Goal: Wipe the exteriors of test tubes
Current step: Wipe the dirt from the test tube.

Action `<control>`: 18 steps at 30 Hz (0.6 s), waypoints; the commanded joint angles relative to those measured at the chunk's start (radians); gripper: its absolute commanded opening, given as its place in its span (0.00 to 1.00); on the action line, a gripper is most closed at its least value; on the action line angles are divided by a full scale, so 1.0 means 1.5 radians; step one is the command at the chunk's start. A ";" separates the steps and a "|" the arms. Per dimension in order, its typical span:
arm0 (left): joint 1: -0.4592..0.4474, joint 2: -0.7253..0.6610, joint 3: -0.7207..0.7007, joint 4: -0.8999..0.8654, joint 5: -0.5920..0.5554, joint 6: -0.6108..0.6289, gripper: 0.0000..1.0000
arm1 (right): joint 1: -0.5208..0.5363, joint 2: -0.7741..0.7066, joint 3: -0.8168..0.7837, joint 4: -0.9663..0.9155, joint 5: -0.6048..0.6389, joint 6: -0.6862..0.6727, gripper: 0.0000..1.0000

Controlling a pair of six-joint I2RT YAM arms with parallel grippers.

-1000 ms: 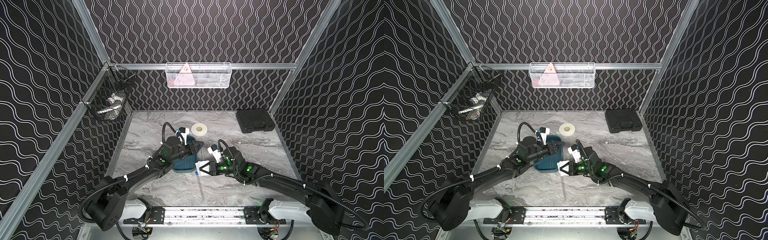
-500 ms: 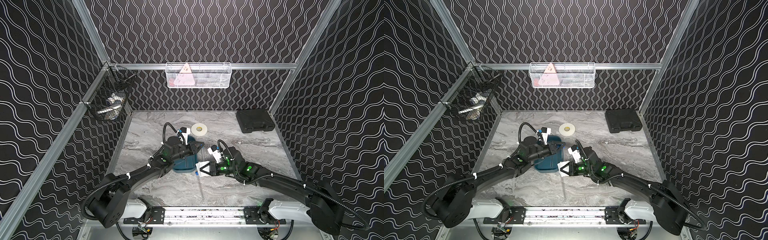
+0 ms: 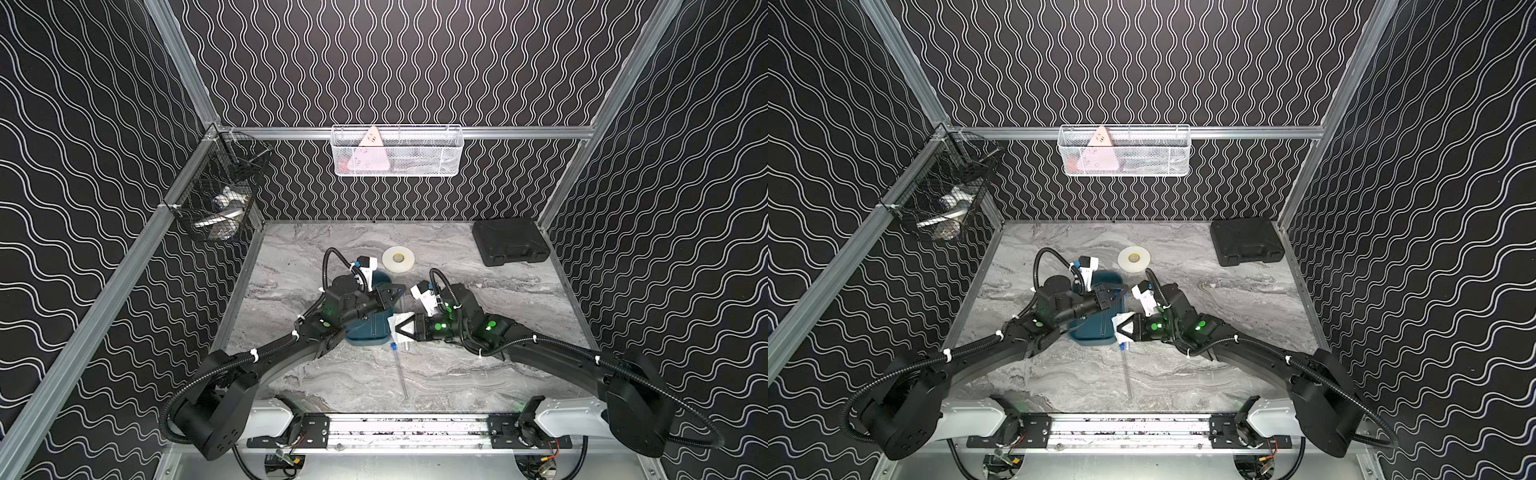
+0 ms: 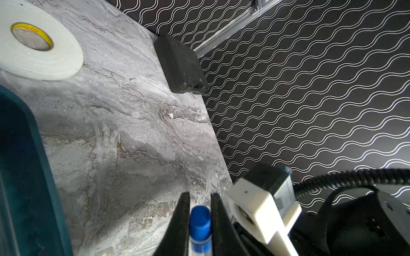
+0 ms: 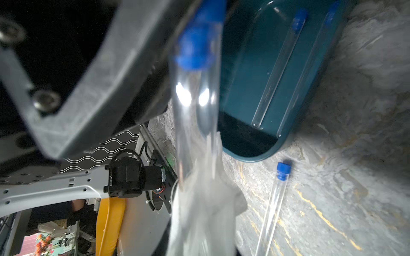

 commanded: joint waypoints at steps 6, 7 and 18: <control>0.000 -0.017 -0.001 0.001 -0.006 -0.006 0.16 | -0.014 0.035 0.023 0.047 -0.021 -0.013 0.17; 0.000 -0.017 -0.001 0.001 -0.007 -0.005 0.16 | -0.013 0.033 0.018 0.052 -0.026 -0.010 0.16; 0.000 0.006 -0.005 0.021 0.016 -0.014 0.32 | -0.011 -0.005 -0.006 0.039 -0.039 -0.017 0.15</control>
